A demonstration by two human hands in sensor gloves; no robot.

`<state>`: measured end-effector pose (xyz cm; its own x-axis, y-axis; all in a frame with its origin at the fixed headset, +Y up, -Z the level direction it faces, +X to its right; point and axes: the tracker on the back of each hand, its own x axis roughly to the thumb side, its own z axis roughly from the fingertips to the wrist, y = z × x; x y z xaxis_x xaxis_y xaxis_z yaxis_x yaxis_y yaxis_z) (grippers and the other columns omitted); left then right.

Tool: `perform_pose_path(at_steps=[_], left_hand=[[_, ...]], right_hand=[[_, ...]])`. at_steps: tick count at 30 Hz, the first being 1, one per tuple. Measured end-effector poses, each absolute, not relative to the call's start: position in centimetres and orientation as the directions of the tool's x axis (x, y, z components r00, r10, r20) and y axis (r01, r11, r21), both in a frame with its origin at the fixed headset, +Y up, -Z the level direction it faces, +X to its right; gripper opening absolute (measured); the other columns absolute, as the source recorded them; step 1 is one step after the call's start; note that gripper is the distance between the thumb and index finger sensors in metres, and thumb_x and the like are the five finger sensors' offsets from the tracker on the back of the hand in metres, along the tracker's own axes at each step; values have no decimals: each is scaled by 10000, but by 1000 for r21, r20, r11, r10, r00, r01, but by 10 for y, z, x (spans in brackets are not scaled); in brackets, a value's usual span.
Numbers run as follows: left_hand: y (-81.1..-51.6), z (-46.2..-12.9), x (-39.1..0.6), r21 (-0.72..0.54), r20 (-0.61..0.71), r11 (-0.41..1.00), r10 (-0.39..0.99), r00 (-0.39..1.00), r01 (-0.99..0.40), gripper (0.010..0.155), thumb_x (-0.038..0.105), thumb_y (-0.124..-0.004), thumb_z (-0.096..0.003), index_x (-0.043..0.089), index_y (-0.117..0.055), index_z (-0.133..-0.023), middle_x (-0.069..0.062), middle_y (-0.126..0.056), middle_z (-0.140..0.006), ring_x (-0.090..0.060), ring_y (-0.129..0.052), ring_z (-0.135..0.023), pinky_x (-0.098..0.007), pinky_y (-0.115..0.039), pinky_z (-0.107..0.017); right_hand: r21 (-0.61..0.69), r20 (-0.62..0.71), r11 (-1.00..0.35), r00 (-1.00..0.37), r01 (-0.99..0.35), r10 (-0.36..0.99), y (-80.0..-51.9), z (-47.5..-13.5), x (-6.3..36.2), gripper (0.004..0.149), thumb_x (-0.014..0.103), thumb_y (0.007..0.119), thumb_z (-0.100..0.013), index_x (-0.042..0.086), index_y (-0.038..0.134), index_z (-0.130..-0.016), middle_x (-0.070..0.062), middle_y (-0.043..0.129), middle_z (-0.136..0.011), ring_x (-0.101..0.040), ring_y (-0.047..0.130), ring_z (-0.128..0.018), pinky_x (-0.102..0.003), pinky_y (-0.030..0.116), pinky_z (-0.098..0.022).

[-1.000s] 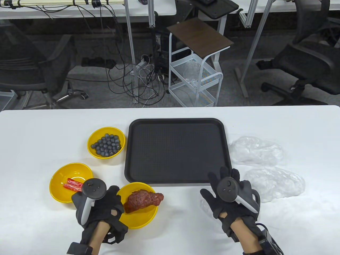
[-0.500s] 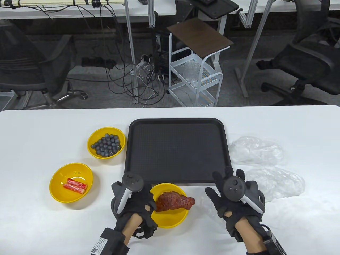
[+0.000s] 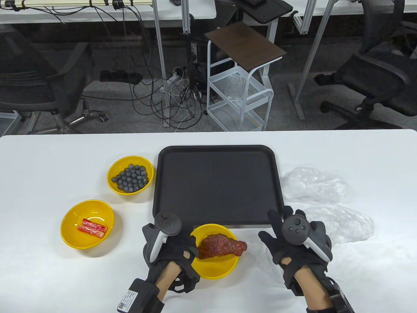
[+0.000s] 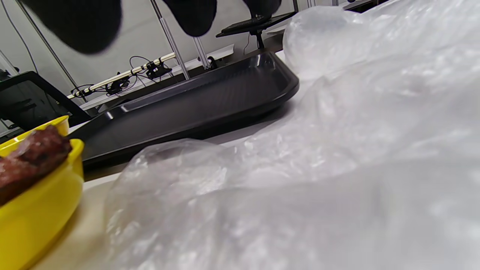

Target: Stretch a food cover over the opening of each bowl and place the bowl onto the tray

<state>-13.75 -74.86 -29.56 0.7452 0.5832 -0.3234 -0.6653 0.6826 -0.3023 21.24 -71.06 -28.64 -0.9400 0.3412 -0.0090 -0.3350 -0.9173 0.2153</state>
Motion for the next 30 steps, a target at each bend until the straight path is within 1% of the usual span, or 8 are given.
perform_pose_path(at_steps=[4,8,11,14,15,17,22,30], left_hand=[[-738,-294,-144,-297,-318,682,589,743,-668,672,533,-819,-484,203,-700,-1058,-113,-915,-941,-371,-1053,-684,-427,-960,-402],[-715,-292,-144,-205,-212,782,551,807,-588,779,659,-750,-468,241,-598,-1108,-125,-772,-1071,-428,-915,-862,-529,-836,-589],[-704,-291,-143,-112,-85,889,437,896,-444,849,744,-689,-441,291,-521,-1139,-114,-606,-1191,-455,-694,-1057,-621,-650,-733],[-707,-289,-144,13,-36,956,293,955,-293,902,809,-629,-399,334,-491,-1152,-84,-469,-1261,-433,-470,-1173,-689,-454,-790],[-710,-289,-145,24,-32,974,224,974,-224,914,836,-592,-388,358,-474,-1158,-73,-431,-1275,-424,-420,-1190,-697,-418,-793],[-715,-290,-150,-38,-47,986,160,986,-162,940,869,-518,-373,393,-395,-1174,-46,-285,-1296,-401,-259,-1211,-709,-300,-796],[-726,-291,-160,-198,-100,964,161,982,-178,978,898,-391,-332,436,-204,-1172,29,6,-1256,-320,82,-1156,-662,-43,-765],[-723,-291,-163,-219,-95,952,198,976,-214,968,908,-332,-315,467,-164,-1161,113,68,-1227,-201,192,-1109,-626,46,-728]], right_hand=[[318,19,-913,-961,-255,275,-717,-290,211,847,427,902,-449,223,442,-1131,-207,478,-1150,-527,552,-996,-624,619,-640],[393,55,-915,-990,-96,128,-733,-295,199,860,393,969,-393,195,525,-1102,-161,606,-1100,-445,718,-938,-525,727,-608],[367,85,-930,-996,3,30,-747,-300,191,761,362,984,-381,186,648,-1042,-127,705,-1030,-398,797,-861,-475,783,-559],[272,110,-959,-993,79,-50,-750,-302,186,600,329,966,-401,204,763,-951,-96,816,-927,-355,890,-746,-436,832,-499],[236,115,-969,-992,76,-49,-750,-302,185,556,312,961,-399,206,794,-919,-93,851,-886,-342,919,-700,-425,849,-471],[199,118,-978,-992,69,-46,-751,-303,184,471,285,961,-396,215,857,-850,-79,914,-804,-315,970,-616,-408,877,-412],[208,99,-978,-994,-20,41,-744,-306,194,442,259,969,-374,202,902,-807,-92,960,-744,-301,1014,-548,-396,907,-362],[141,94,-977,-980,-159,174,-681,-287,214,453,243,969,-362,202,906,-808,-96,967,-739,-310,1019,-538,-404,904,-363]])
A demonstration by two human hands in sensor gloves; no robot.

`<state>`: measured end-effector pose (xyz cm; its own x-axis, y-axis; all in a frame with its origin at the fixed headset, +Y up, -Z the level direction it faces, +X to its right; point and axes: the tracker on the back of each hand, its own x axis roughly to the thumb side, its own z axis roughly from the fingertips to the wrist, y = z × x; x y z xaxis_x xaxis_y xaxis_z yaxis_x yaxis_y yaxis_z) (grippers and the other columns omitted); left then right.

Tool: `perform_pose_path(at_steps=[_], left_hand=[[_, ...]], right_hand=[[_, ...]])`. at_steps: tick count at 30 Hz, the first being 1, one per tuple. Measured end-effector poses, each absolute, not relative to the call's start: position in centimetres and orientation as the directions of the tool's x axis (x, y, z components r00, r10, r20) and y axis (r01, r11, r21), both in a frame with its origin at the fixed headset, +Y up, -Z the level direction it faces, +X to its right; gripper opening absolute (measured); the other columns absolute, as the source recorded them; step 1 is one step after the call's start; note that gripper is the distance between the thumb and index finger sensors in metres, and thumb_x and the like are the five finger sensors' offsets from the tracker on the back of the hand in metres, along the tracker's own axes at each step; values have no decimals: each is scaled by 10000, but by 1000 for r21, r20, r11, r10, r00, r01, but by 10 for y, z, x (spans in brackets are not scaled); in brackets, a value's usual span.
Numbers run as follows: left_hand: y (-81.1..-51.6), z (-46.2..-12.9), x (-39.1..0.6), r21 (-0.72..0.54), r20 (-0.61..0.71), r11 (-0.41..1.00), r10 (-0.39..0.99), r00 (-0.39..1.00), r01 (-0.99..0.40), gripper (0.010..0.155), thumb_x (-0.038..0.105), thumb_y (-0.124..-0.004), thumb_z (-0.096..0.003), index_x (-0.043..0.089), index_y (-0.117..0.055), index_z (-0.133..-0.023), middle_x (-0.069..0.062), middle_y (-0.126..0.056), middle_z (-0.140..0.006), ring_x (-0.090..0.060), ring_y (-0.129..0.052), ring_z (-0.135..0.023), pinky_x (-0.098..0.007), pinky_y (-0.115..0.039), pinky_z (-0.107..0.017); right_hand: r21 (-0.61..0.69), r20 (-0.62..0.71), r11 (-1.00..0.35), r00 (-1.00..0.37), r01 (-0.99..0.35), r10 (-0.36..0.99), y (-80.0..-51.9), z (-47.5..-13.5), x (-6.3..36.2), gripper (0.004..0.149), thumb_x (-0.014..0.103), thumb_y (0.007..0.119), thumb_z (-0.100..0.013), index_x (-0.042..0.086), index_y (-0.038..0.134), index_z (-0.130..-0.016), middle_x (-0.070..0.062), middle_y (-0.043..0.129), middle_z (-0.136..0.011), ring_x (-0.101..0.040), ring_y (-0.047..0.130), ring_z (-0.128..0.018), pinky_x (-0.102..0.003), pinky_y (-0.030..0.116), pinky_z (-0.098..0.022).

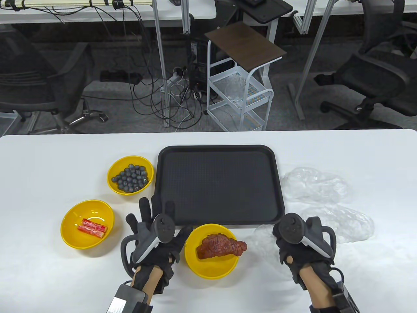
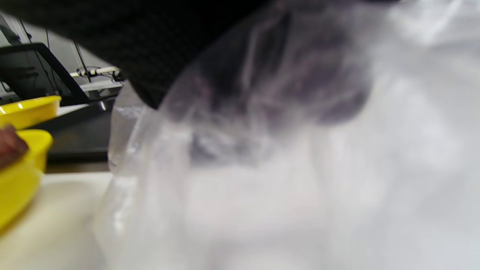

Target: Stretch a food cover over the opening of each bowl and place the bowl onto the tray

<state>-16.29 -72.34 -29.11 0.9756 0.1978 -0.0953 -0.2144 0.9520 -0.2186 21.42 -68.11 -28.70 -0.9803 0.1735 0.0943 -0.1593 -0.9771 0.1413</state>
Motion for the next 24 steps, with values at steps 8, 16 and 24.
perform_pose_path(at_steps=[8,16,24], left_hand=[[-709,-289,-159,-84,99,881,472,876,-465,954,835,-453,-366,302,-526,-1153,-5,-290,-1287,-320,-171,-1209,-622,-224,-824],[-707,-295,-143,-305,120,491,870,478,-816,816,742,-690,-441,260,-644,-1099,-66,-696,-1191,-400,-637,-1131,-614,-546,-800],[-718,-294,-127,-611,47,158,985,164,-775,1027,729,-873,-414,226,-385,-1165,-114,-480,-1263,-431,-544,-1174,-624,-516,-821]], right_hand=[[109,206,-949,-927,-297,314,-634,-269,209,450,232,953,-378,210,893,-823,-97,946,-768,-332,996,-564,-422,880,-379],[96,439,-939,-833,-330,337,-616,-280,142,438,251,935,-396,238,880,-830,-76,938,-783,-320,994,-581,-418,882,-388],[-50,546,-912,-775,-408,317,-612,-278,81,440,274,935,-401,249,871,-836,-72,942,-772,-302,1008,-556,-402,894,-368]])
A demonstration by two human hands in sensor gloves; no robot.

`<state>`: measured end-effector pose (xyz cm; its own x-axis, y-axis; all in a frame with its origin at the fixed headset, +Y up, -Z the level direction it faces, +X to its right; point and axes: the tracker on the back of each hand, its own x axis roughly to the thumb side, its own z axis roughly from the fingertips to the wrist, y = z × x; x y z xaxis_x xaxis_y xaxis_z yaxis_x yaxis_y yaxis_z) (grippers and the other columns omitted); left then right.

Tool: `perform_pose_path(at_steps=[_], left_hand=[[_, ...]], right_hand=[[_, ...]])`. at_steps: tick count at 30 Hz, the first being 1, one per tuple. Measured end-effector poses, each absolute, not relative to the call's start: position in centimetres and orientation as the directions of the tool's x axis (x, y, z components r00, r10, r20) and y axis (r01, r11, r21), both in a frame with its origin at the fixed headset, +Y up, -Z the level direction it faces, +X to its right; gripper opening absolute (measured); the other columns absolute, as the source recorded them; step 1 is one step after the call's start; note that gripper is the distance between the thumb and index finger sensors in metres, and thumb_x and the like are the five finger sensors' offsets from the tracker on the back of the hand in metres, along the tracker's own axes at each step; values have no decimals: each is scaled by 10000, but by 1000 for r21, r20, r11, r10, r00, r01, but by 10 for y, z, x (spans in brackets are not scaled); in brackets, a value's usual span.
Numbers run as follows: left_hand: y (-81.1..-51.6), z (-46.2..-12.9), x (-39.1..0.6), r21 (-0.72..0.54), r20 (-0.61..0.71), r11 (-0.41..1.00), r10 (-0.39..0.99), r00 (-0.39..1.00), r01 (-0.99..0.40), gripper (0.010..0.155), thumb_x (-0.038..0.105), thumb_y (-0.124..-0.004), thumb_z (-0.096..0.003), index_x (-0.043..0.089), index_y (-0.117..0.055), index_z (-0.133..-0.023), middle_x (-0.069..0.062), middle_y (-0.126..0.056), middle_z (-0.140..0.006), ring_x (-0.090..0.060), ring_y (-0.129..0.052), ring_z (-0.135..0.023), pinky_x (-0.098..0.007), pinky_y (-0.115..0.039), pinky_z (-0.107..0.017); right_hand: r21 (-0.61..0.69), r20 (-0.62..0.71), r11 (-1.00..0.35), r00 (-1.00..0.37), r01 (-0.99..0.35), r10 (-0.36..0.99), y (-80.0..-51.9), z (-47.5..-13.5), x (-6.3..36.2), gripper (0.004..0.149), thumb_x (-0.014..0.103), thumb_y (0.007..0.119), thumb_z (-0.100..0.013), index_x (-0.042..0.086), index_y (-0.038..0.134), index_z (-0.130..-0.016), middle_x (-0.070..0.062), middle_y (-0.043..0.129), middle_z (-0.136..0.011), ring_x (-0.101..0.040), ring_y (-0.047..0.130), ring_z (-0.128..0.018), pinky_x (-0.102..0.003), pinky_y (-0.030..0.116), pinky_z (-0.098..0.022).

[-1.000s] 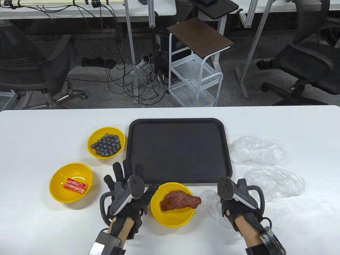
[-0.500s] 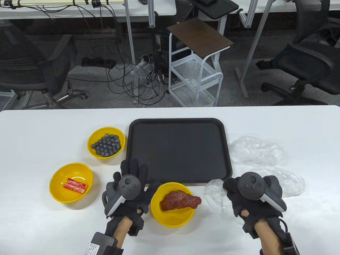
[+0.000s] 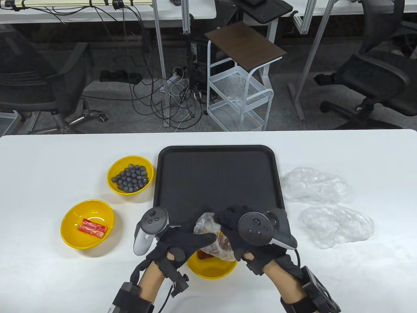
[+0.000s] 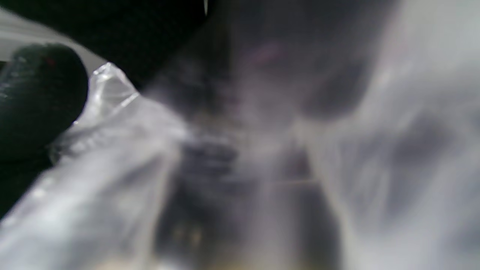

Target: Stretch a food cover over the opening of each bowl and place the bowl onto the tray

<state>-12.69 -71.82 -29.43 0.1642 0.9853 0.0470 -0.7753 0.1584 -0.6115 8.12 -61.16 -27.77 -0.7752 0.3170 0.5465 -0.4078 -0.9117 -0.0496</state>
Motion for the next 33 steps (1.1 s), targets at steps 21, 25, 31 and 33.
perform_pose_path(at_steps=[21,25,31,33], left_hand=[[-721,-295,-142,-538,-49,-194,979,-200,-820,411,371,-899,-471,282,-923,-871,-3,-1093,-832,-265,-1122,-745,-523,-859,-608],[-722,-294,-137,-596,-92,-302,946,-311,-744,412,374,-896,-471,289,-919,-874,-1,-1089,-836,-262,-1117,-753,-530,-851,-616],[-726,-292,-132,-572,-101,-309,946,-309,-760,413,381,-890,-478,288,-907,-881,6,-1084,-841,-261,-1114,-754,-524,-852,-613],[-728,-291,-131,-535,-102,-271,961,-257,-800,414,380,-891,-481,286,-903,-884,4,-1083,-841,-262,-1115,-749,-520,-855,-608]], right_hand=[[74,135,-410,-398,-909,907,-661,-315,186,564,277,868,-445,147,788,-988,-208,812,-981,-397,972,-707,-410,901,-398],[262,41,-336,-337,-905,941,-688,-321,175,640,315,899,-433,125,737,-1022,-239,773,-1003,-414,963,-741,-396,915,-405],[666,24,-133,-157,-734,987,-708,-310,137,987,576,879,-442,30,424,-1127,-314,537,-1094,-544,755,-891,-474,838,-500],[679,47,-142,-150,-721,988,-706,-304,127,998,572,872,-451,20,388,-1126,-317,541,-1087,-535,776,-885,-463,853,-486]])
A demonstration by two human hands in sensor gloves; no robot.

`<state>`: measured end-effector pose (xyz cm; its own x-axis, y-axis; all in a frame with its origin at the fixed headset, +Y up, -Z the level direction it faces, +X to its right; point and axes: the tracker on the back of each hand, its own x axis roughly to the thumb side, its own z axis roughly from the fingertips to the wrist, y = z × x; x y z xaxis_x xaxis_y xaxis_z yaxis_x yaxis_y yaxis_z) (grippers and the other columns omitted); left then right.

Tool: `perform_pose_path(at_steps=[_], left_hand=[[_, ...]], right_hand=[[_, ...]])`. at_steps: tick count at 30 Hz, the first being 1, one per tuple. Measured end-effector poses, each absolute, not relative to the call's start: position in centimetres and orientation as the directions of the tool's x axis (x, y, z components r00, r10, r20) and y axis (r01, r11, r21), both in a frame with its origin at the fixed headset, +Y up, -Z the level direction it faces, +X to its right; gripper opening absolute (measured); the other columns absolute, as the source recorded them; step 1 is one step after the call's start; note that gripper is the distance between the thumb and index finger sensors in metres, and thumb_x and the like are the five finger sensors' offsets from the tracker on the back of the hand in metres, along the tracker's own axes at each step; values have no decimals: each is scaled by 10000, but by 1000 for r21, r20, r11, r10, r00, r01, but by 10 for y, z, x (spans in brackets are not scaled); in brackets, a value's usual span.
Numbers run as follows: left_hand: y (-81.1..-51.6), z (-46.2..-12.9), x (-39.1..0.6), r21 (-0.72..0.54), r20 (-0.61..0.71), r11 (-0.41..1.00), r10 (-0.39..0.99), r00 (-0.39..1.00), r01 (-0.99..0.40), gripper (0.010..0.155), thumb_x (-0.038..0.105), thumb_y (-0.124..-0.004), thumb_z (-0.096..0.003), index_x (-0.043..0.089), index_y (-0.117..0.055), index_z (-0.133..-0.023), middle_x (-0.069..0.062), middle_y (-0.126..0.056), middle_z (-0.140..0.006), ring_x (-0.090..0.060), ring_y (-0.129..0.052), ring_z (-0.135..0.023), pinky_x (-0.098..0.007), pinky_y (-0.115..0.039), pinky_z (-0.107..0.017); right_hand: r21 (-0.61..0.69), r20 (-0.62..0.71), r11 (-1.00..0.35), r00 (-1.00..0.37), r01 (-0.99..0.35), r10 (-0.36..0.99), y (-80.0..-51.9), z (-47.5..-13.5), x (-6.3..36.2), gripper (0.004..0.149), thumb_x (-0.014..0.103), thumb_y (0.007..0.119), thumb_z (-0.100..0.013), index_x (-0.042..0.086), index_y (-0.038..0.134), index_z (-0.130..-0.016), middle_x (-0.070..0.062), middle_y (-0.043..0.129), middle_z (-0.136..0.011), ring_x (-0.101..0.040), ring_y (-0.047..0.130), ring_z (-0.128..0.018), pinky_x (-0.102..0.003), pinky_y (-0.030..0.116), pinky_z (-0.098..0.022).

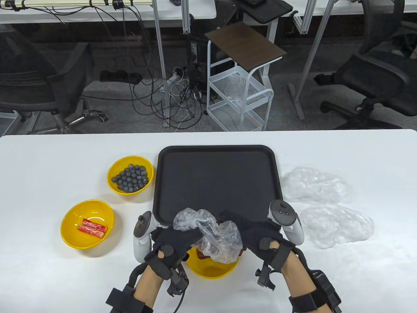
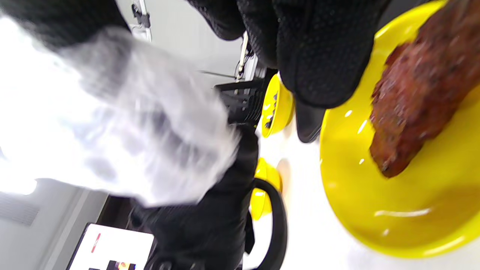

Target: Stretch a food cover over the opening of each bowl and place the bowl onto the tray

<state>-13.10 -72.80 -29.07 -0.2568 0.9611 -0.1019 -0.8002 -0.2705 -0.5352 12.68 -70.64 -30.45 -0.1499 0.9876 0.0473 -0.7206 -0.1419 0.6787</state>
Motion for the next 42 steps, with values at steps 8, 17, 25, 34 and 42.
perform_pose_path(at_steps=[8,17,25,34,42], left_hand=[[-720,-283,-124,-414,16,8,1000,1,-910,431,375,-895,-481,285,-887,-902,-10,-1060,-875,-279,-1106,-755,-519,-858,-596],[-720,-278,-119,-599,11,-71,995,-97,-798,966,842,-509,-410,228,-597,-1151,-129,-641,-1220,-466,-707,-1073,-648,-652,-726],[-726,-286,-126,-483,-20,-44,999,-40,-874,735,681,-487,-511,313,-671,-1120,-104,-640,-1209,-440,-688,-1076,-634,-617,-752],[-726,-290,-111,-517,-18,13,1000,26,-856,908,602,-769,-514,324,-179,-1146,60,-533,-1270,-339,-643,-1169,-618,-617,-772],[-733,-297,-112,-663,-148,-153,986,-71,-733,826,603,-868,-488,261,-516,-1152,-73,-641,-1227,-363,-711,-1143,-649,-623,-760]], right_hand=[[275,214,-515,-470,-812,856,-684,-288,116,659,392,909,-432,56,774,-983,-193,959,-867,-364,1100,-596,-338,972,-247],[77,185,-477,-458,-875,870,-686,-289,136,480,336,884,-443,154,924,-885,-128,1048,-775,-299,1133,-494,-315,965,-190],[149,226,-357,-319,-922,920,-687,-290,138,457,325,868,-454,164,921,-879,-98,1056,-752,-278,1128,-486,-309,955,-190],[244,317,-416,-334,-876,888,-689,-287,110,465,317,857,-448,201,906,-896,-81,1026,-816,-294,1110,-574,-319,957,-215],[389,295,-330,-223,-860,929,-696,-289,105,481,305,848,-442,217,892,-913,-78,1009,-845,-320,1077,-649,-342,949,-249]])
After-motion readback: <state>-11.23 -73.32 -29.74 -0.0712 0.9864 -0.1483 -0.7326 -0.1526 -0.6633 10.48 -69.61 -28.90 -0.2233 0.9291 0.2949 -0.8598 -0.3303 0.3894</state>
